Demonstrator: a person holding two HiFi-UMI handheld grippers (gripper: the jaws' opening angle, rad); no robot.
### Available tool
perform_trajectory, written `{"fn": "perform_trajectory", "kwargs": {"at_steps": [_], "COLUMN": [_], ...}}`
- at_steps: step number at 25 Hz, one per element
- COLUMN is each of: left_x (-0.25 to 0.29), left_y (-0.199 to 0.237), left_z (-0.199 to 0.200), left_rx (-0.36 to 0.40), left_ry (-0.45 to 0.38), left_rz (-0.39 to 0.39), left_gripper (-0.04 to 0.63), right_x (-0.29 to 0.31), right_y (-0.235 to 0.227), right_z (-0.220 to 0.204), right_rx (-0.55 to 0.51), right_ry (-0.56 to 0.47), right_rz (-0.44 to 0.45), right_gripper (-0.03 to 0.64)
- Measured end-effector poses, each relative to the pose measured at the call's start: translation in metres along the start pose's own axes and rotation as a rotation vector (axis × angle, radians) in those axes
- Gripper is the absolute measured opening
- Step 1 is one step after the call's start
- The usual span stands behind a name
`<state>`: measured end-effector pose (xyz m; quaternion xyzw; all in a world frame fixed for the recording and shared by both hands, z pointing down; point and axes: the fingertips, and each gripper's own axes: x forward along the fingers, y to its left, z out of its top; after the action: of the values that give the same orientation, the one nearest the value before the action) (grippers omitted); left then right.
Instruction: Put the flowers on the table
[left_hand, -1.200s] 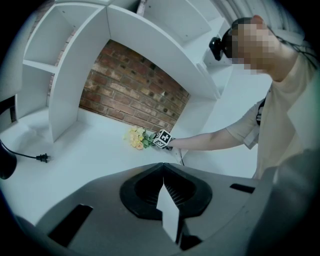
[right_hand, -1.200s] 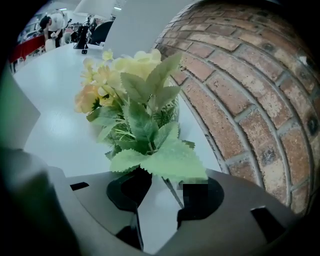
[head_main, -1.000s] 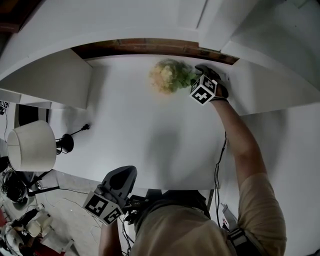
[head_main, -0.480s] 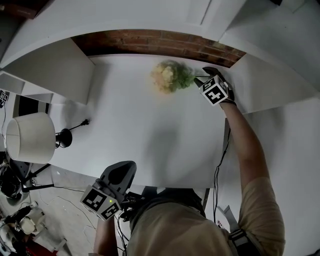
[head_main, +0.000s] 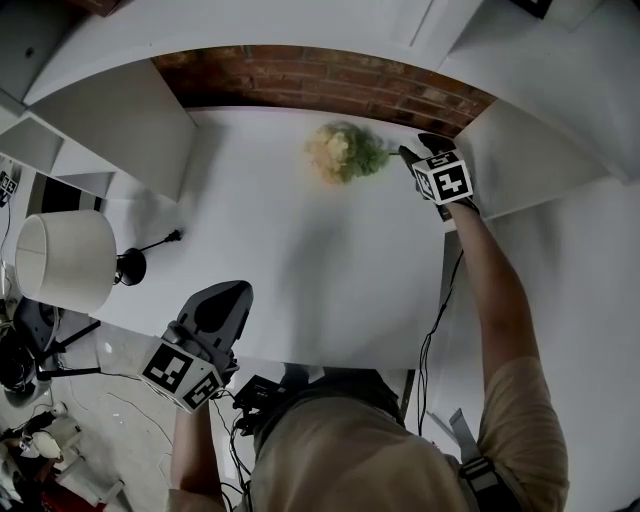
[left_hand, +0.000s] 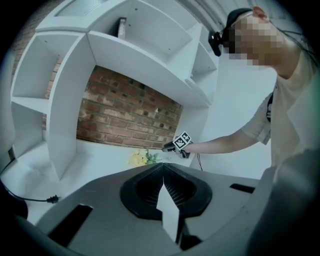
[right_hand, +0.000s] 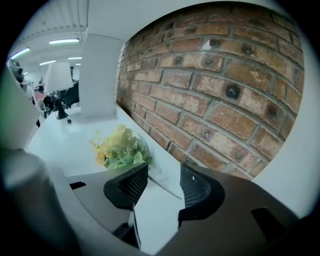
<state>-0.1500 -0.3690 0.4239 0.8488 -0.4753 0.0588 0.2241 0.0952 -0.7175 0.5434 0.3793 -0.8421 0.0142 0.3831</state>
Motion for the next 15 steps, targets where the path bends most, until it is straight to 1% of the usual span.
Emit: {"fn": "perform_trajectory", "kwargs": {"at_steps": [2, 3, 4, 5, 7, 9, 12, 15], "left_x": [-0.001, -0.002, -0.003, -0.004, -0.007, -0.010, -0.014, -0.016], "left_y": [0.002, 0.003, 0.003, 0.004, 0.007, 0.008, 0.010, 0.009], "left_z": [0.007, 0.009, 0.010, 0.012, 0.015, 0.017, 0.021, 0.025], "left_rx": [0.013, 0.016, 0.019, 0.024, 0.034, 0.042, 0.050, 0.057], "left_ry": [-0.016, -0.023, -0.029, -0.034, -0.040, -0.051, -0.074, -0.094], "left_rz": [-0.002, -0.005, -0.008, -0.010, -0.013, -0.016, -0.019, -0.033], "left_gripper": [0.011, 0.011, 0.010, 0.011, 0.011, 0.011, 0.011, 0.011], "right_x": [-0.009, -0.014, -0.019, -0.023, -0.033, -0.044, -0.061, -0.076], "right_y": [0.001, 0.002, 0.002, 0.002, 0.004, 0.006, 0.011, 0.013], "right_z": [0.002, 0.003, 0.003, 0.005, 0.010, 0.015, 0.020, 0.022], "right_rx": [0.016, 0.002, -0.020, -0.038, -0.042, -0.015, 0.043, 0.068], "right_ry": [0.012, 0.020, 0.024, 0.024, 0.013, -0.001, -0.021, -0.026], "right_rz": [0.006, 0.003, -0.005, -0.014, -0.021, -0.012, 0.027, 0.028], "right_gripper": [0.204, 0.185, 0.128, 0.049, 0.037, 0.032, 0.032, 0.032]}}
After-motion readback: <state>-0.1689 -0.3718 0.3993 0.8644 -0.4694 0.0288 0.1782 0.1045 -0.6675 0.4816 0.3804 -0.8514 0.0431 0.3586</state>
